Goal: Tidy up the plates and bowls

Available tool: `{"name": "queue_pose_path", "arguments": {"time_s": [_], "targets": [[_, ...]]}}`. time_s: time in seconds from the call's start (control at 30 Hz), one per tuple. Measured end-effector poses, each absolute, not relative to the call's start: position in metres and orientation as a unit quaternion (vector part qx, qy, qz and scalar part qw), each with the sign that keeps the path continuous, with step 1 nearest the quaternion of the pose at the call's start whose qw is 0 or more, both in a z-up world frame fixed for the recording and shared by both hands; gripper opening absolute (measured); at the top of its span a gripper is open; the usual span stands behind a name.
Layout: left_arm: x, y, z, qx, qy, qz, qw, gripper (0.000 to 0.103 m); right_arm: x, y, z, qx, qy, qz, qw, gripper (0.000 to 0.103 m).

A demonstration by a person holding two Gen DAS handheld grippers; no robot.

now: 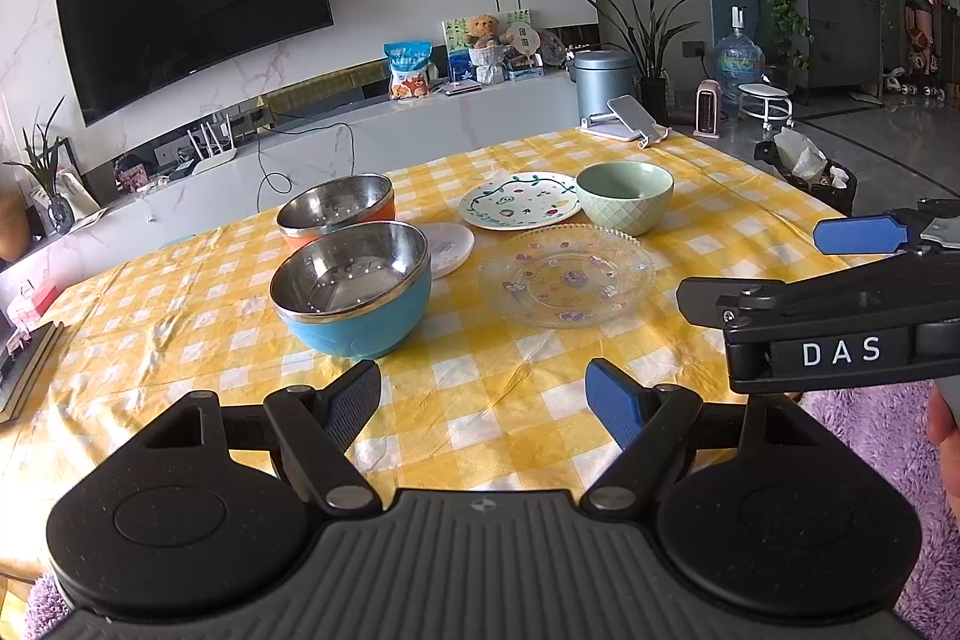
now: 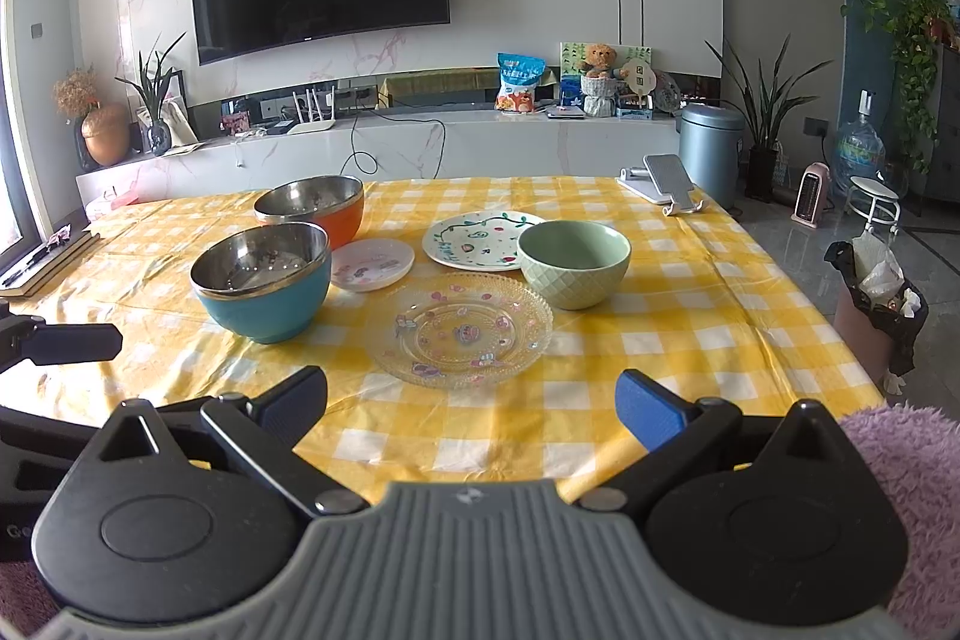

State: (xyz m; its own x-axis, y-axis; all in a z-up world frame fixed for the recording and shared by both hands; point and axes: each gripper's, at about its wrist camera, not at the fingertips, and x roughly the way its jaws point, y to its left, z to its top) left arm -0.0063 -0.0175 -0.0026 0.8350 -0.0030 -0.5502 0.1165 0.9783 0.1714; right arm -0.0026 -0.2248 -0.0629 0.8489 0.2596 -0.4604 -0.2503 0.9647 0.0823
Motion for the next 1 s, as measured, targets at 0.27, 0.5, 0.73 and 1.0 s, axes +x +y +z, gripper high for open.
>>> {"name": "queue_pose_path", "arguments": {"time_s": [0.27, 0.5, 0.73, 1.0], "targets": [[-0.0056, -0.0166, -0.0034, 0.099, 0.287, -0.032, 0.952, 0.091, -0.0028, -0.2258, -0.0631, 0.006, 0.242, 0.133, 0.961, 0.1], [-0.0056, -0.0146, -0.0057, 0.099, 0.29, -0.032, 0.951, 0.091, -0.003, -0.225, -0.0629, 0.006, 0.242, 0.133, 0.961, 0.1], [-0.0055, -0.014, -0.0062, 0.099, 0.29, -0.032, 0.951, 0.091, -0.003, -0.2248, -0.0631, 0.005, 0.242, 0.133, 0.961, 0.1], [-0.0058, -0.0141, -0.0068, 0.099, 0.291, -0.032, 0.951, 0.091, -0.003, -0.2253, -0.063, 0.004, 0.242, 0.132, 0.961, 0.1]]}}
